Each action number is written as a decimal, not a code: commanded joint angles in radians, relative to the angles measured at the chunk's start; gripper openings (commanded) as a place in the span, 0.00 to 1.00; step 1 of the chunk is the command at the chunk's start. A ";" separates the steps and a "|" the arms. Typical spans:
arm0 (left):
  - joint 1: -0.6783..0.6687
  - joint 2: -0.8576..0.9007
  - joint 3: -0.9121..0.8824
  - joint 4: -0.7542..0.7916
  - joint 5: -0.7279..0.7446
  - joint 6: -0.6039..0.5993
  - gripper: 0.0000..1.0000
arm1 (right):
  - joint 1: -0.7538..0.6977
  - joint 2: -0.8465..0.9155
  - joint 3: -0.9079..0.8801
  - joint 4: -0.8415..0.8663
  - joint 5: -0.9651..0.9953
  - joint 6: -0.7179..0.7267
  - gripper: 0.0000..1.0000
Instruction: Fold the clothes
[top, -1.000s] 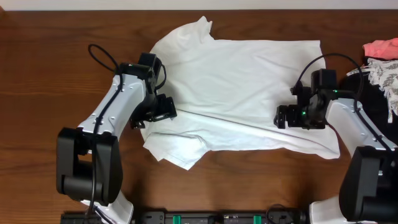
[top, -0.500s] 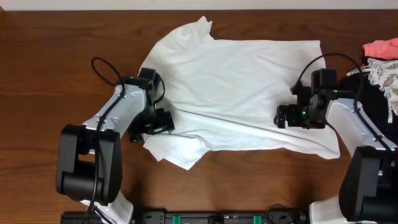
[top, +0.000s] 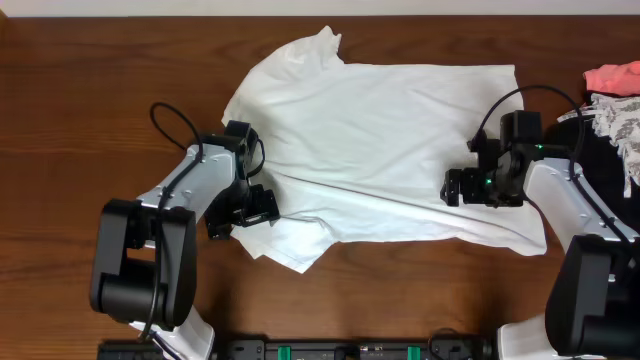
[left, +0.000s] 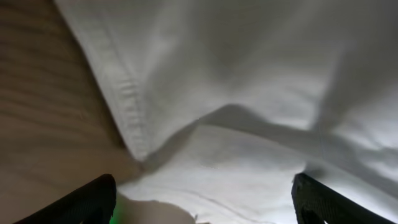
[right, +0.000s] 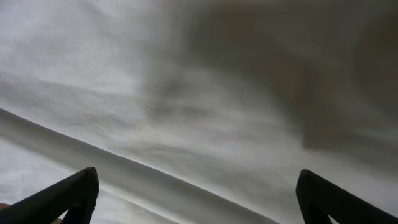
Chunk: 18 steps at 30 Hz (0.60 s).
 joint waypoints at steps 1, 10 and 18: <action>0.004 0.005 -0.019 0.014 0.003 -0.005 0.91 | 0.005 -0.016 -0.005 0.001 0.007 -0.005 0.99; 0.005 0.005 -0.019 0.008 0.003 -0.005 0.71 | 0.005 -0.016 -0.005 0.002 0.007 -0.005 0.99; 0.006 0.005 -0.019 -0.015 0.003 -0.005 0.47 | 0.005 -0.016 -0.005 0.002 0.007 -0.005 0.99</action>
